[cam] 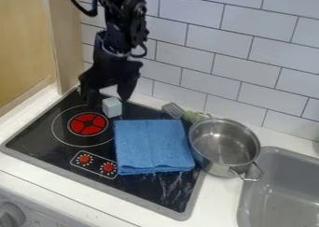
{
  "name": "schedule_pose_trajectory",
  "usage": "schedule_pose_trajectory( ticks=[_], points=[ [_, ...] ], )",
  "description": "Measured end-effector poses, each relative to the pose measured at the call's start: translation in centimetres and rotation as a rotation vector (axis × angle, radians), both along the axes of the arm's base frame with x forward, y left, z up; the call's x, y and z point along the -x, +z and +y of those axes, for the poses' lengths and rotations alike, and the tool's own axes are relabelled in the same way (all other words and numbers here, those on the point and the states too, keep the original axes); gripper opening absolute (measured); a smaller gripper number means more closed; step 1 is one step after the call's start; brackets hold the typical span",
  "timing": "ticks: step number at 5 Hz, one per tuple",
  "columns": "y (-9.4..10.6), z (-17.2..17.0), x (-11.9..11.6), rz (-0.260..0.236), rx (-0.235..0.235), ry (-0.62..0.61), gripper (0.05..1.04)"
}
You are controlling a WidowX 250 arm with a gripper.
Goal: Move the square to the bottom left of the stove
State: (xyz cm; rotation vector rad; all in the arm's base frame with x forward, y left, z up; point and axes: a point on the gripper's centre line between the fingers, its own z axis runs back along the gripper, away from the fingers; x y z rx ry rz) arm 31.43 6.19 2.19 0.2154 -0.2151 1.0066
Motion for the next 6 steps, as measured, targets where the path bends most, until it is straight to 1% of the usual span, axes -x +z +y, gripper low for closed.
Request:
schedule_pose_trajectory(
  ticks=[1,2,3,4,6],
  points=[
    [-1.05,-0.30,-0.46,0.019,0.024,-0.015,0.999],
    [-1.89,-0.44,-0.76,0.034,0.035,-0.031,0.938],
    [-1.82,-0.28,-1.11,0.019,0.025,-0.027,0.626],
    [-1.93,-0.15,-1.11,0.019,0.016,-0.024,0.457],
    [-1.92,-0.13,-1.26,0.010,0.015,-0.027,0.456]
  ],
)
